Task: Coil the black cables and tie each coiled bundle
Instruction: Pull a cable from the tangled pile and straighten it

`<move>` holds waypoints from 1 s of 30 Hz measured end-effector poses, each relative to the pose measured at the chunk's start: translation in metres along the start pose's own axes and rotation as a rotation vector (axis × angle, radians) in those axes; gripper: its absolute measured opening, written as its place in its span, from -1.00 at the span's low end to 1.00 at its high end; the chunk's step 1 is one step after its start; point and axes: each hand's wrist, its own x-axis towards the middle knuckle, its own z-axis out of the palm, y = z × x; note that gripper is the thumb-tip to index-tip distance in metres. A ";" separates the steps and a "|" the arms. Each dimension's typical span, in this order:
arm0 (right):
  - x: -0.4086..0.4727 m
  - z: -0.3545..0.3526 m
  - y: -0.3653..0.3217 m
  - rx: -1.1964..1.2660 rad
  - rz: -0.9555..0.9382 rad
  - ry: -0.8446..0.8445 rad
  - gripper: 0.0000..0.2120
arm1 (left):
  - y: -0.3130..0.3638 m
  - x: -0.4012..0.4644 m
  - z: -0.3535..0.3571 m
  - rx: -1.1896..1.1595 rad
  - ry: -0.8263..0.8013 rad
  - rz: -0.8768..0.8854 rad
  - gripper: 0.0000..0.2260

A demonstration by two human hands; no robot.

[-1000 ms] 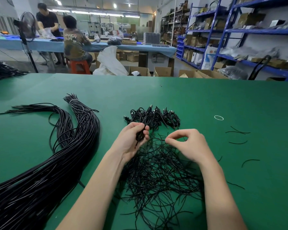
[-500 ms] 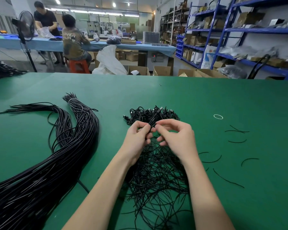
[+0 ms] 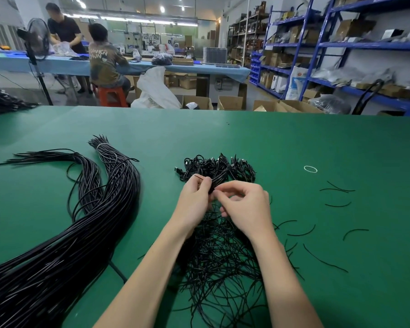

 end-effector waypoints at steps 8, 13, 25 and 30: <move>0.000 0.001 0.000 0.287 0.178 -0.055 -0.96 | 0.004 -0.005 0.001 -0.225 -0.022 -0.043 -0.84; -0.001 0.004 -0.003 0.499 0.247 -0.079 -0.96 | 0.009 -0.008 0.001 -0.434 -0.059 -0.080 -0.75; 0.002 -0.007 0.002 0.812 0.462 -0.196 -0.84 | 0.016 -0.011 -0.005 -0.823 -0.084 -0.349 -0.94; 0.001 -0.015 0.002 1.210 0.598 -0.268 -0.71 | 0.017 -0.009 -0.006 -0.850 -0.122 -0.343 -0.86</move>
